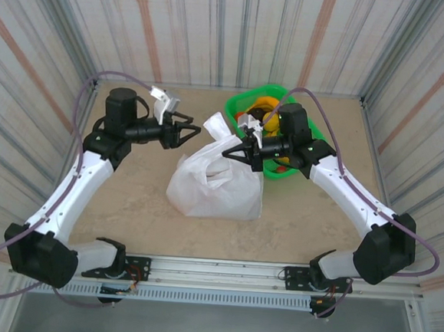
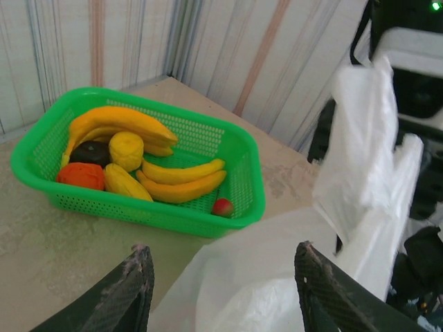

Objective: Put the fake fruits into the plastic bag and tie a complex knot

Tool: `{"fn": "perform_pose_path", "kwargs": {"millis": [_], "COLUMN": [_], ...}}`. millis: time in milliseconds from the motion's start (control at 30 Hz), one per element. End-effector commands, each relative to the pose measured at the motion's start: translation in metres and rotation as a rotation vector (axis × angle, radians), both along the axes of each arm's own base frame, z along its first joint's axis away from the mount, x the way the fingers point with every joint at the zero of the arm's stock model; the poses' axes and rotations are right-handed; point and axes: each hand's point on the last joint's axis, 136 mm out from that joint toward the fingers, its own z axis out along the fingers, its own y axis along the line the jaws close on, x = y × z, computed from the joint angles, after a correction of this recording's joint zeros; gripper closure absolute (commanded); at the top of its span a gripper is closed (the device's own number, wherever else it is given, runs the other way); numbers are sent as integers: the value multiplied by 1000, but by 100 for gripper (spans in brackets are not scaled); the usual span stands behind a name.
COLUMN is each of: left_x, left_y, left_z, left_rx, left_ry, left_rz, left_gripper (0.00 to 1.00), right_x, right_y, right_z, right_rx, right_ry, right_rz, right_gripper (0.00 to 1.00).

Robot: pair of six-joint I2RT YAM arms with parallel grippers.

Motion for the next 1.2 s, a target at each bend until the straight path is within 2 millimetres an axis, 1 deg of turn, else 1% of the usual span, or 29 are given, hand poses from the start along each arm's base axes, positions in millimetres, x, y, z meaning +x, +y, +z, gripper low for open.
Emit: {"fn": "perform_pose_path", "kwargs": {"millis": [0,67,167,267,367,500,633,767,933,1000,1067,1167], "left_x": [22,29,36,40,38,24,0,-21,-39,-46,-54,-58], "left_y": [-8,-19,-36,-48,-58,-70,-77,-77,-73,-74,-76,-79], "left_z": [-6,-10,-12,-7,0,4,11,12,10,8,3,-6], "left_rx": [-30,-31,-49,-116,-179,-164,-173,-143,-94,-66,-20,47], "left_ry": [90,116,133,133,123,92,58,23,11,3,-7,-9], "left_rz": [18,-6,-61,-114,-183,-242,-335,-385,-429,-446,-458,-457], "left_gripper": [44,43,39,37,31,20,15,9,8,5,1,1], "right_x": [-2,-3,-4,-6,-8,-7,-3,2,7,9,11,13], "right_y": [4,5,5,5,5,5,4,3,2,2,2,2], "right_z": [7,8,8,9,9,8,5,2,1,2,1,1], "right_rx": [2,4,7,10,13,11,1,-10,-26,-31,-40,-45], "right_ry": [-32,-38,-43,-41,-40,-38,-33,-31,-41,-44,-44,-49], "right_rz": [16,19,22,27,32,31,13,-7,-32,-43,-52,-58], "right_gripper": [100,100,100,100,100,100,100,100,100,100,100,100]}}
